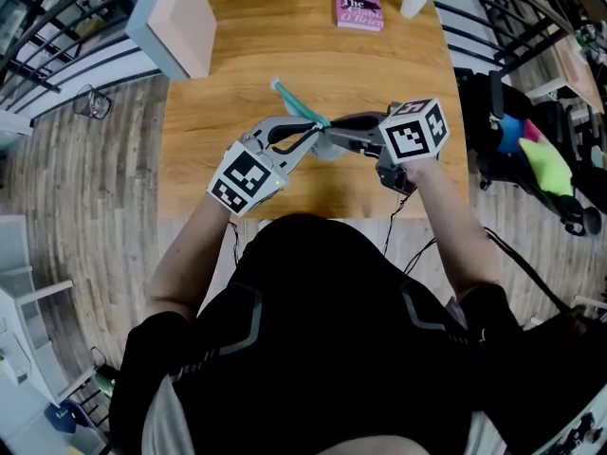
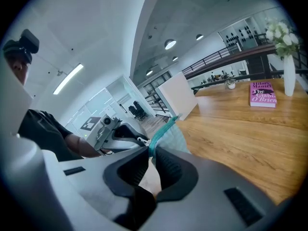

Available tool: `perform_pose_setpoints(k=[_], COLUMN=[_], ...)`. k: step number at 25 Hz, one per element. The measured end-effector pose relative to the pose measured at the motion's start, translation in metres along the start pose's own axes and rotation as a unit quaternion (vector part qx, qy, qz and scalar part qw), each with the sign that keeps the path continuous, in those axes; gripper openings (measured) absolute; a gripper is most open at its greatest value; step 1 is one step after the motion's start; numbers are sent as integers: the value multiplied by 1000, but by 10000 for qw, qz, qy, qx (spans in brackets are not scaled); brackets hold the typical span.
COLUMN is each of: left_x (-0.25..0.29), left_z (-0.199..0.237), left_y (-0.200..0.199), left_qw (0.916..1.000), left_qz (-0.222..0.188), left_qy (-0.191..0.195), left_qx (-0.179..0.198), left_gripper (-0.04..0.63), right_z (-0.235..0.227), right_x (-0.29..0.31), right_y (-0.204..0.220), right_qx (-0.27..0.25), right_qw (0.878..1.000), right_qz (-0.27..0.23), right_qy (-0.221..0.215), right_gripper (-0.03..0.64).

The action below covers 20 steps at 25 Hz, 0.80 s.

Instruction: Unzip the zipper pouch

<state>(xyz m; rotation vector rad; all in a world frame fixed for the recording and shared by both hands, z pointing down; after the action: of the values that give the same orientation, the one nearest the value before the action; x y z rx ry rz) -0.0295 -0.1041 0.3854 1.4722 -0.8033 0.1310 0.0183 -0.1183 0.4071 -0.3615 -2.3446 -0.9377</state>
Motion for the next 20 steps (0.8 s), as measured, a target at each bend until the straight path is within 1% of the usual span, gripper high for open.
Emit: perform_pose_setpoints(k=[2, 8, 12, 17, 20], left_x=[0, -2, -4, -4, -5], left_z=[-1, 10, 11, 13, 15], left_y=[1, 4, 5, 13, 15], left_qw=[10000, 9982, 9971, 9937, 9931], left_qz=[5, 17, 137, 144, 130], left_qy=[-71, -116, -271, -239, -263], left_qx=[-14, -580, -695, -1087, -1138], left_gripper=[43, 37, 37, 37, 37], right_z=[1, -2, 0, 2, 1], right_x=[1, 4, 3, 8, 12], right_y=[0, -3, -4, -2, -4], right_qx=[-111, -335, -486, -693, -740], right_qw=[9999, 9993, 9986, 9968, 9963], right_qz=[35, 86, 122, 281, 339], right_qy=[23, 139, 152, 290, 271], right_gripper=[55, 55, 55, 54, 54])
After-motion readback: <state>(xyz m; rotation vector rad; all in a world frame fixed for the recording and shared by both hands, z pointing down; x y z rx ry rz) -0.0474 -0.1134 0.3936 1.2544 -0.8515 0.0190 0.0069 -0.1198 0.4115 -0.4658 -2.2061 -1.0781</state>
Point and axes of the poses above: the fingertips, and each gripper's own axes: x forward along the fingers, z to its left, y out of its underside, the point moved 2 cm from there along -x, backward along the fingers, and after that the axes turned 14 degrees about z, right-handed, at the moved point
